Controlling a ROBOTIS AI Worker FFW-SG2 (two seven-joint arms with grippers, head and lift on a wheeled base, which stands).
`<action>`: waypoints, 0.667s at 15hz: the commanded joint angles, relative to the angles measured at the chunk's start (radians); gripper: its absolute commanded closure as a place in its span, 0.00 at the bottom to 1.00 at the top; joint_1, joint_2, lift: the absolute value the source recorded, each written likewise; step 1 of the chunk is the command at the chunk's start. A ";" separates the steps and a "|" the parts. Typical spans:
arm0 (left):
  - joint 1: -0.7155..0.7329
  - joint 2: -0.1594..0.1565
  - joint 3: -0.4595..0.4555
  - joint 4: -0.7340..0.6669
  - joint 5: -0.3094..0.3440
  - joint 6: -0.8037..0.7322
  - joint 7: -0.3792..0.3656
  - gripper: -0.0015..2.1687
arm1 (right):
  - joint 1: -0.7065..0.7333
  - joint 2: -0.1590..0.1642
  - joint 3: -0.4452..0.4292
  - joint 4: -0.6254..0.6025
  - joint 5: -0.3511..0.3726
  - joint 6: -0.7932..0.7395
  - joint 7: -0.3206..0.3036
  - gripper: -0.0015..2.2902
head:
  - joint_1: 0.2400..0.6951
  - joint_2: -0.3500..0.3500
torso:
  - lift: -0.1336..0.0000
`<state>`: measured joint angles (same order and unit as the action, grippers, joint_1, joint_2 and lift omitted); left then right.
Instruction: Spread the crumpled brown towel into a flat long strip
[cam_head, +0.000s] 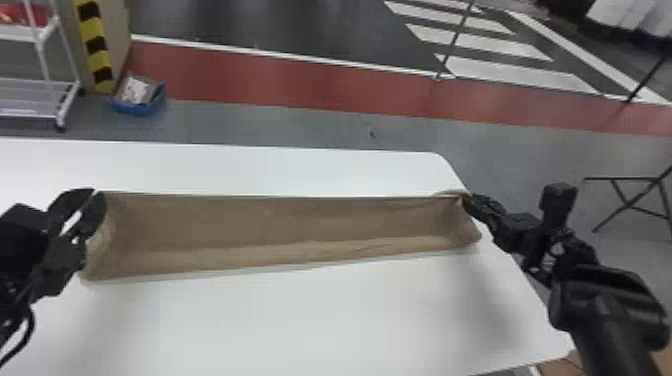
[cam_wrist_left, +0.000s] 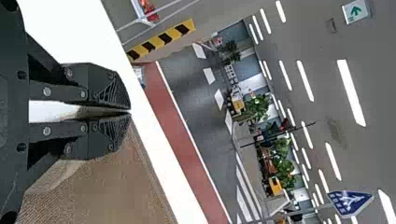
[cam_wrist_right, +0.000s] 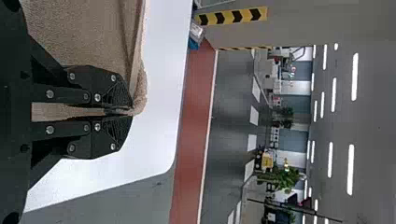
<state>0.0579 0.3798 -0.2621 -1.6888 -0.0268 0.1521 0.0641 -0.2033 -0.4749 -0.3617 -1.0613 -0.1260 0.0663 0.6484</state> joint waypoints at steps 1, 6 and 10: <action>-0.035 -0.013 -0.020 0.044 -0.005 -0.015 0.005 0.03 | -0.013 0.013 0.024 0.012 0.012 -0.006 -0.032 0.12 | 1.00 0.07 | 0.07; -0.056 -0.033 -0.034 0.086 -0.007 -0.122 0.059 0.02 | 0.007 0.018 0.023 0.011 -0.021 -0.079 -0.072 0.02 | 1.00 0.07 | 0.07; -0.013 -0.025 -0.014 0.074 0.053 -0.186 0.074 0.02 | 0.074 0.015 0.006 -0.063 -0.077 -0.070 -0.059 0.03 | 1.00 0.07 | 0.07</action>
<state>0.0314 0.3494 -0.2804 -1.6113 -0.0086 -0.0141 0.1389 -0.1550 -0.4590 -0.3516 -1.0935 -0.1825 -0.0077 0.5835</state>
